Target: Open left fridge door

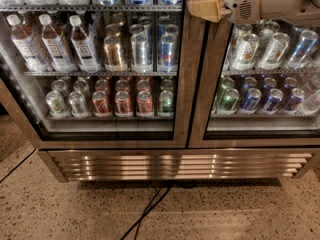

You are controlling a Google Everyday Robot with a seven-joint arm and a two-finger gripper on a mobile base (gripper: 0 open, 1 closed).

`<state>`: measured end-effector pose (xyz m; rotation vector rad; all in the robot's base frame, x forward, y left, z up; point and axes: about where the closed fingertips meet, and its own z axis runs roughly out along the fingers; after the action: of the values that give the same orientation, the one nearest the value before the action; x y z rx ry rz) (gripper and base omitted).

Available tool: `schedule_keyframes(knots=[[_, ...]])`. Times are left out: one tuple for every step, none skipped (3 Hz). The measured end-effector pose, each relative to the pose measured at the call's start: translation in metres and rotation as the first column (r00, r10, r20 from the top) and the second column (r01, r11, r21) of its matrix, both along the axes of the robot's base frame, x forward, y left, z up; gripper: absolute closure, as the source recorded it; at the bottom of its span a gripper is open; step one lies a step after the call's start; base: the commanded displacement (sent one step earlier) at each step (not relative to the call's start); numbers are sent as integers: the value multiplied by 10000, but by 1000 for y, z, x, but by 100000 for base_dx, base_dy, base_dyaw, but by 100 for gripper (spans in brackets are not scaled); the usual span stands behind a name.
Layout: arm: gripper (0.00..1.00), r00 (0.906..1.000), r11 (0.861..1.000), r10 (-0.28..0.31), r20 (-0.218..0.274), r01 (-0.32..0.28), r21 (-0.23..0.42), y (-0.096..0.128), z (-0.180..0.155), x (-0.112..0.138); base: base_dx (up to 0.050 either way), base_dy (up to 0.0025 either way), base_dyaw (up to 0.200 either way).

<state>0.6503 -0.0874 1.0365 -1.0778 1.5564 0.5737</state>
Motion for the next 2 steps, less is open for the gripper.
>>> schedule_keyframes(knots=[[100,10000,10000,26,93,-27,41,0,4,-1,0,0,0],[100,9999,10000,40,153,-41,68,0,5,-1,0,0,0]])
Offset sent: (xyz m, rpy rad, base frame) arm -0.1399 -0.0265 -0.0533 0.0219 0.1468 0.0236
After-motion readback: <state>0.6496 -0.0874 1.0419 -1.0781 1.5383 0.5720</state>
